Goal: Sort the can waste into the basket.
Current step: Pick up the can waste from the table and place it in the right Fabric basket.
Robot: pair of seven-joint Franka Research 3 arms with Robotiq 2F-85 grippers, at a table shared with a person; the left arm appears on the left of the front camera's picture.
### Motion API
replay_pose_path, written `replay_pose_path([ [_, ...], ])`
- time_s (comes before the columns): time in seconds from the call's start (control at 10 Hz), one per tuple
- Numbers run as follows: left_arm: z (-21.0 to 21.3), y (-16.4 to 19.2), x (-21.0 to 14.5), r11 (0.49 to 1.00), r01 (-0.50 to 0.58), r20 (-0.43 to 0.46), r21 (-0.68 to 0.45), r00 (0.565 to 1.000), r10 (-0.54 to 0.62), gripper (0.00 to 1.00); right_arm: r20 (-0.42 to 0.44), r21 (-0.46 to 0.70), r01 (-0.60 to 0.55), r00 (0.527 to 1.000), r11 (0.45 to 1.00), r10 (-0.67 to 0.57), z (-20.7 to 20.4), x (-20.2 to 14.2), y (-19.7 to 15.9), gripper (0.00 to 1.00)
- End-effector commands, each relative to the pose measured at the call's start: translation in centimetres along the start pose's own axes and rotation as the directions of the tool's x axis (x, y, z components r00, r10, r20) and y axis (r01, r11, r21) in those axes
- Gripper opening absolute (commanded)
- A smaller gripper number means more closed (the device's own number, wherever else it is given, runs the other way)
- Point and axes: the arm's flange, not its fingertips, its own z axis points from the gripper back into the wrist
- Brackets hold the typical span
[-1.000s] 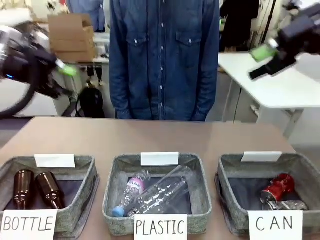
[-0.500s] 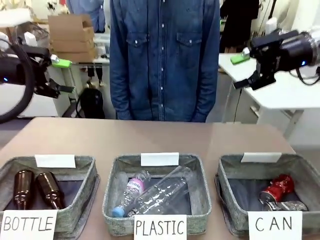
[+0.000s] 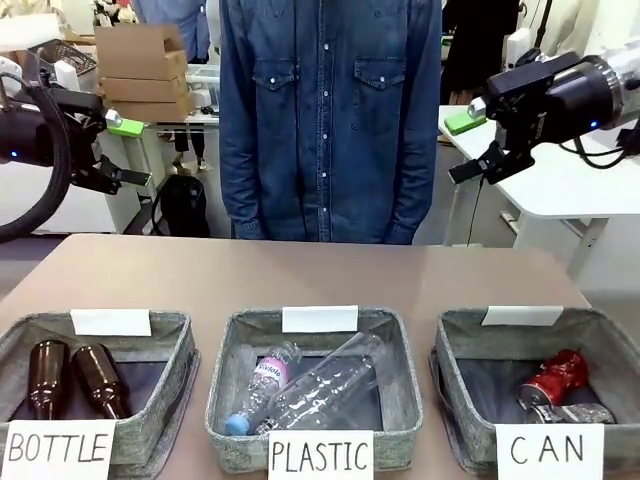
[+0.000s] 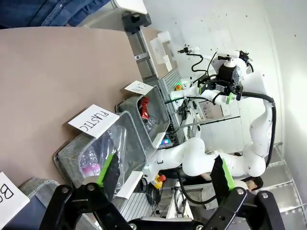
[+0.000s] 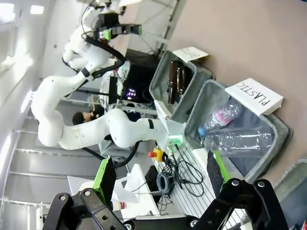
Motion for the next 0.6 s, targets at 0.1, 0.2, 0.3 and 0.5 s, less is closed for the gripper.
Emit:
replay_pose_path([
  [0.1,0.36,-0.29,-0.04,1.0,-0.005,-0.007,0.005,1.0,0.005,1.0,0.002,0.006,-0.019,1.0,1.0,0.019,0.44,0.26,-0.08,1.0],
  [0.2,0.36,-0.29,-0.04,1.0,-0.005,-0.007,0.005,1.0,0.005,1.0,0.002,0.006,-0.019,1.0,1.0,0.019,0.44,0.26,-0.08,1.0],
  [0.3,0.36,-0.29,-0.04,1.0,-0.005,-0.007,0.005,1.0,0.005,1.0,0.002,0.006,-0.019,1.0,1.0,0.019,0.44,0.26,-0.08,1.0],
  [0.5,0.36,-0.29,-0.04,1.0,-0.005,-0.007,0.005,1.0,0.005,1.0,0.002,0.006,-0.019,1.0,1.0,0.019,0.44,0.26,-0.08,1.0],
])
